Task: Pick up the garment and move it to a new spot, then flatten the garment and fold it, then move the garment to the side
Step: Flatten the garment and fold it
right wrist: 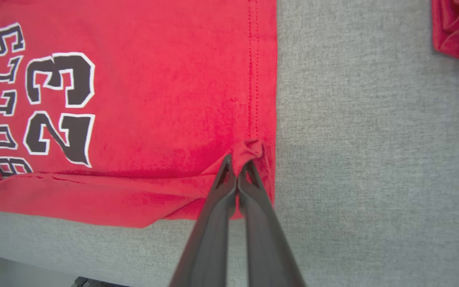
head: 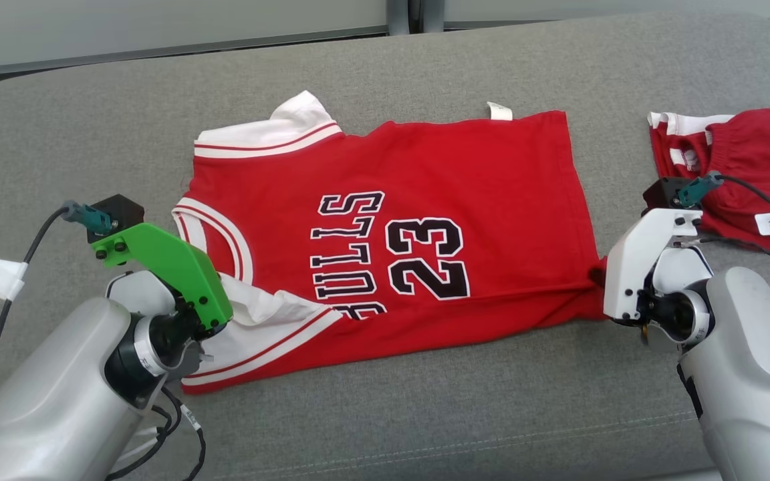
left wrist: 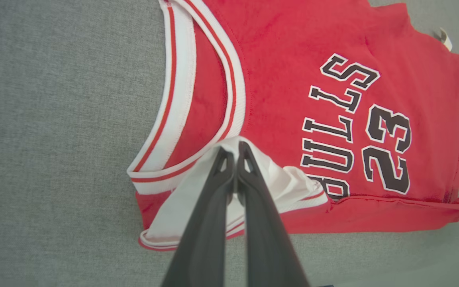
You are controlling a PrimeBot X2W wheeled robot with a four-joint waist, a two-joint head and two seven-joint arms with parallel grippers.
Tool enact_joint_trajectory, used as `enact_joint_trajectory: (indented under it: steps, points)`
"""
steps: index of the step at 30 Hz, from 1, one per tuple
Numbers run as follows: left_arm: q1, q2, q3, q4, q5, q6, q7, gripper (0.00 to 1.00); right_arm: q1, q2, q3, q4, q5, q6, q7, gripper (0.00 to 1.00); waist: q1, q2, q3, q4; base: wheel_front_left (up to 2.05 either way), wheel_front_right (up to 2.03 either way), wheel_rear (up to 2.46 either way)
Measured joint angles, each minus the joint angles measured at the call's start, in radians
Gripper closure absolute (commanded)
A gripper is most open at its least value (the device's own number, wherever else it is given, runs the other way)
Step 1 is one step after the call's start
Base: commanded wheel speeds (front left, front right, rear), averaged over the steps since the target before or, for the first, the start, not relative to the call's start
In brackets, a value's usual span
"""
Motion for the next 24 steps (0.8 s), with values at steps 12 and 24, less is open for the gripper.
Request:
enact_joint_trajectory:
  steps: [12, 24]
  points:
    - [-0.058, -0.010, -0.021, 0.058, 0.016, -0.030, 0.027, 1.00, -0.084, -0.011, 0.055, 0.137, 0.027, 0.000, -0.077, 1.00, 0.0000, 0.0000, 0.023, -0.010, 0.00, 0.00, 0.00]
    - [-0.101, -0.017, -0.003, 0.096, 0.033, -0.042, -0.009, 1.00, -0.192, -0.006, 0.084, 0.300, 0.023, 0.000, -0.188, 1.00, 0.0000, 0.0000, 0.046, 0.005, 0.00, 0.00, 0.00]
